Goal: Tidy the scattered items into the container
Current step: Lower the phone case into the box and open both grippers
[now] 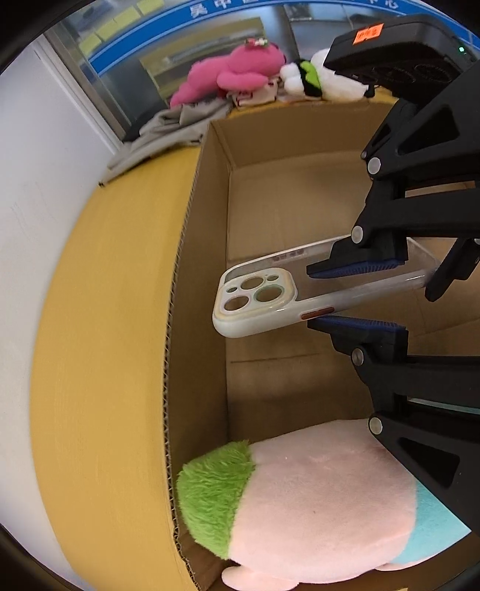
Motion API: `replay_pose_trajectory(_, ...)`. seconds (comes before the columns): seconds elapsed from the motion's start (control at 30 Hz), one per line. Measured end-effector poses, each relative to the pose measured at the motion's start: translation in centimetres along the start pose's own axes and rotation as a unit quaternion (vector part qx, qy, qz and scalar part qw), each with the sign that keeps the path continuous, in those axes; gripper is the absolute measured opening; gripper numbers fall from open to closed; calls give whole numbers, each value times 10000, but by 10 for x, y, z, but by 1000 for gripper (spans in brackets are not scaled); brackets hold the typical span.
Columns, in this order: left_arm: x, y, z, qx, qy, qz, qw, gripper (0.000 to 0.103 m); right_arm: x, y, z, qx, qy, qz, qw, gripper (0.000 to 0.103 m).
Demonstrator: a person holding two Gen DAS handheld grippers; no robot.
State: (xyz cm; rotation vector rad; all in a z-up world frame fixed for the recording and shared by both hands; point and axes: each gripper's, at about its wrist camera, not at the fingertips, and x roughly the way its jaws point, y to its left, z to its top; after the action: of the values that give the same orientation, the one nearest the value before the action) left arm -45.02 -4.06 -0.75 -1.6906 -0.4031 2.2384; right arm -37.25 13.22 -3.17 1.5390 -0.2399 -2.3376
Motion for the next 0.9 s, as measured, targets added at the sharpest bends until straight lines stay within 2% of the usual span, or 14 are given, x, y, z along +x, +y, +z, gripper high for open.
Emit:
replay_pose_trajectory(0.4, 20, -6, 2, 90, 130, 542, 9984, 26, 19, 0, -3, 270, 91, 87, 9996, 77)
replay_pose_trajectory(0.53, 21, -8, 0, 191, 125, 568, 9981, 38, 20, 3, -4, 322, 80, 148, 9993, 78)
replay_pose_trajectory(0.73, 7, -12, 2, 112, -52, 377, 9992, 59, 17, 6, -7, 466, 49, 234, 9986, 80)
replay_pose_trajectory(0.9, -18, -19, 1, 180, -290, 266, 9991, 61, 7, 8, -7, 540, -38, 278, 9981, 81)
